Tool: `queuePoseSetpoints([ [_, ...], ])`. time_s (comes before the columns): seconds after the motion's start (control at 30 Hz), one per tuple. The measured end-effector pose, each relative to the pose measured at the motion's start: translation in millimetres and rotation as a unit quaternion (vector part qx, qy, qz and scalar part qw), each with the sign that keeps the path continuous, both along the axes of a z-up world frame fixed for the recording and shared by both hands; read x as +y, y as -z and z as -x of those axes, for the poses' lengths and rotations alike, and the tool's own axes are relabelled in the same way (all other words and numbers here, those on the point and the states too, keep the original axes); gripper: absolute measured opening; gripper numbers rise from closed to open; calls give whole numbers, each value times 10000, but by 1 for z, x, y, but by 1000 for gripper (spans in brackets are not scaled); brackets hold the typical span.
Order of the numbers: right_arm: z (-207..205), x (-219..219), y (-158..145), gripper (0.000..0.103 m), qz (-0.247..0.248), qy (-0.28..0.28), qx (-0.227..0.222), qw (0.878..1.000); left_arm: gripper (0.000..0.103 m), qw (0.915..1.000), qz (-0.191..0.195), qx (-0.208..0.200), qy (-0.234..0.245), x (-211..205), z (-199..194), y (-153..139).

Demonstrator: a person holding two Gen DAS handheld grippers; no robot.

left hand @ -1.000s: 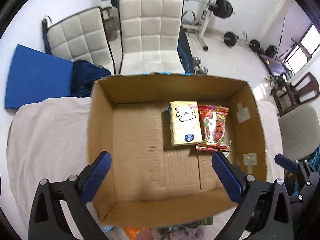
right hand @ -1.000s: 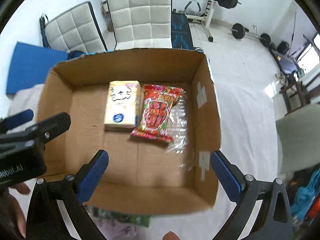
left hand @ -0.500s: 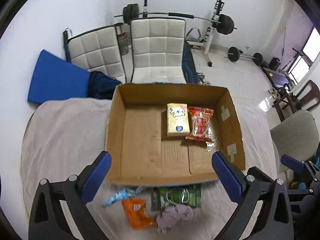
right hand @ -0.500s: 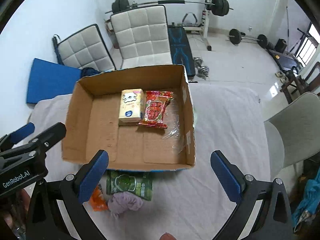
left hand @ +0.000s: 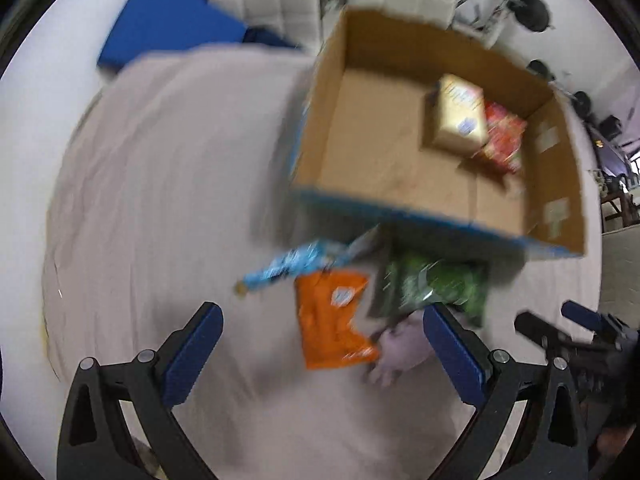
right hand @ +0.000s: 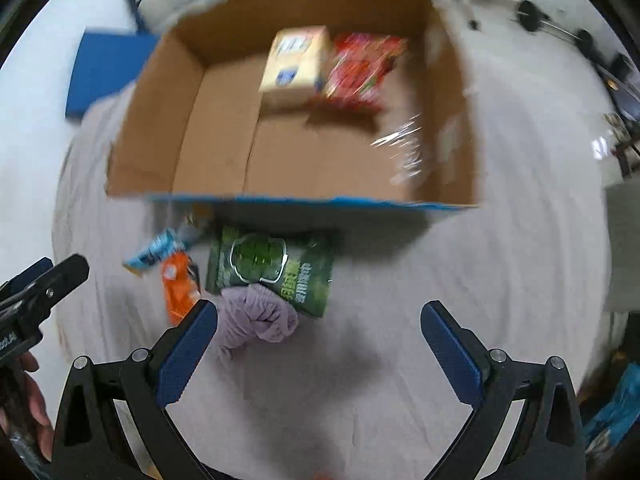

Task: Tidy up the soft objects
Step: 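Move both tools back toward the remaining packs, then grasp the green Seeyeo bag with the right tool while the left tool grasps the orange bag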

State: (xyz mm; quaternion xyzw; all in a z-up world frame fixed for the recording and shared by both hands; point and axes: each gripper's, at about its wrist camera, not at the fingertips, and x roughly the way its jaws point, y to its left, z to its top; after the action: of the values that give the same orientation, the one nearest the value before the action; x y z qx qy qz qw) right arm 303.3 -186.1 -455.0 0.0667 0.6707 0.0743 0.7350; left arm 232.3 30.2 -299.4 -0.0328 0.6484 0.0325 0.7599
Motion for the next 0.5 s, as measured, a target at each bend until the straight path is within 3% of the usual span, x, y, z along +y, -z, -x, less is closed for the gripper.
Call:
queuePoseSetpoints([
  [0.1, -10, 7, 44, 98, -137, 61, 460, 9988, 103, 9996, -35, 271, -87, 14, 7, 26],
  [0.17, -14, 9, 72, 85, -360, 182, 744, 9964, 103, 9991, -55, 383, -170, 22, 11, 38],
  [0.23, -16, 14, 100, 61, -713, 247, 949, 9926, 103, 9984, 25, 503, -241, 29, 12, 50],
  [0.3, -11, 18, 107, 59, -808, 326, 694, 9938, 103, 9975, 100, 639, -286, 33, 12, 64],
  [0.37, -4, 27, 106, 40, -829, 182, 598, 9946, 103, 9968, 125, 736, -274, 35, 12, 76],
  [0.5, 19, 55, 96, 38, -1137, -443, 977, 9877, 103, 9952, 154, 922, -286, 36, 11, 99],
])
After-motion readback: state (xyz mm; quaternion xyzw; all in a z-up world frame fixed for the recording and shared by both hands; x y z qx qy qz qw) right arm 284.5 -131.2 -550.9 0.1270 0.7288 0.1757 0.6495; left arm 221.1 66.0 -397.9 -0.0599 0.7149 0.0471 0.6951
